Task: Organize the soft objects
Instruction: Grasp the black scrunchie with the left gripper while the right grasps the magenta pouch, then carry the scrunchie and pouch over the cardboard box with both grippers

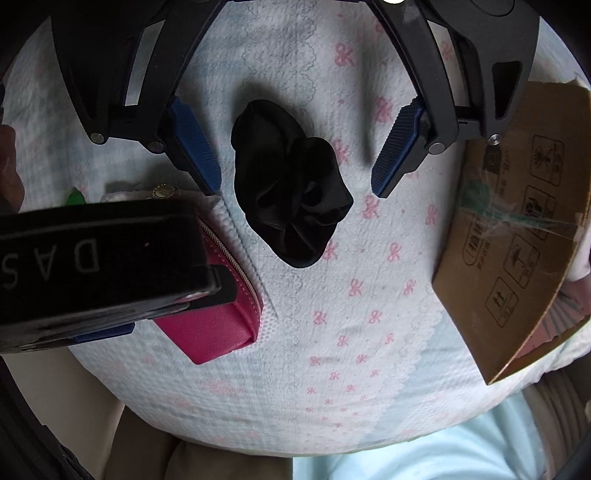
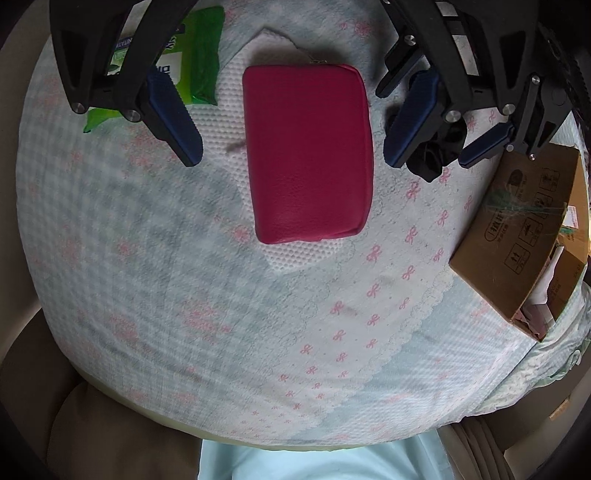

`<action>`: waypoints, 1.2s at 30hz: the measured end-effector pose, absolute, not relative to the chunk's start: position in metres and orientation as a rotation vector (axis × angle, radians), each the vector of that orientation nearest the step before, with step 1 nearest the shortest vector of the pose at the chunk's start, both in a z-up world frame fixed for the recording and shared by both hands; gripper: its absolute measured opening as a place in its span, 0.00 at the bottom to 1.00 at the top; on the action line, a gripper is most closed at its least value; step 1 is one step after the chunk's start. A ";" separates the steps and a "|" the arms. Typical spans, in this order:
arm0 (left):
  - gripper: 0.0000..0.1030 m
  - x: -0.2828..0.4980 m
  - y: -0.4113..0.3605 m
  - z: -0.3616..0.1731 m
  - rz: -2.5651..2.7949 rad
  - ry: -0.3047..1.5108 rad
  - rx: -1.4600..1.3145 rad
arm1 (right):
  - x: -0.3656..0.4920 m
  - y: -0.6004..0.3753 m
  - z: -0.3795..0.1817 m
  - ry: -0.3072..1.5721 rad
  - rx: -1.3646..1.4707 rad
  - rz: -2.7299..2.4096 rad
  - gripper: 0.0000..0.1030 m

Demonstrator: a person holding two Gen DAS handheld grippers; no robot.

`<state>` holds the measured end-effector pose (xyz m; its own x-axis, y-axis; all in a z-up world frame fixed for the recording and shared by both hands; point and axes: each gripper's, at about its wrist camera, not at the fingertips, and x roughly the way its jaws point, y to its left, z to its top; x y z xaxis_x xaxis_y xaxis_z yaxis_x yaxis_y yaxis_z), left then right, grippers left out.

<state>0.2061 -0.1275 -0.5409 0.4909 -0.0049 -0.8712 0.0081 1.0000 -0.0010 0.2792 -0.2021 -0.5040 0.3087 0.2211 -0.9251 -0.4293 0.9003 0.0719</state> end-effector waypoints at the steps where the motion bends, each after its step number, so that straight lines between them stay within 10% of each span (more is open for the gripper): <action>1: 0.74 0.207 -0.127 -0.543 -0.006 1.064 0.001 | 0.279 -0.201 -0.507 1.184 -0.204 0.434 0.95; 19: 0.29 0.224 -0.117 -0.546 -0.025 1.109 -0.002 | 0.280 -0.189 -0.520 1.205 -0.210 0.443 0.57; 36: 0.23 0.219 -0.108 -0.522 -0.046 1.083 -0.054 | 0.273 -0.195 -0.497 1.187 -0.153 0.404 0.34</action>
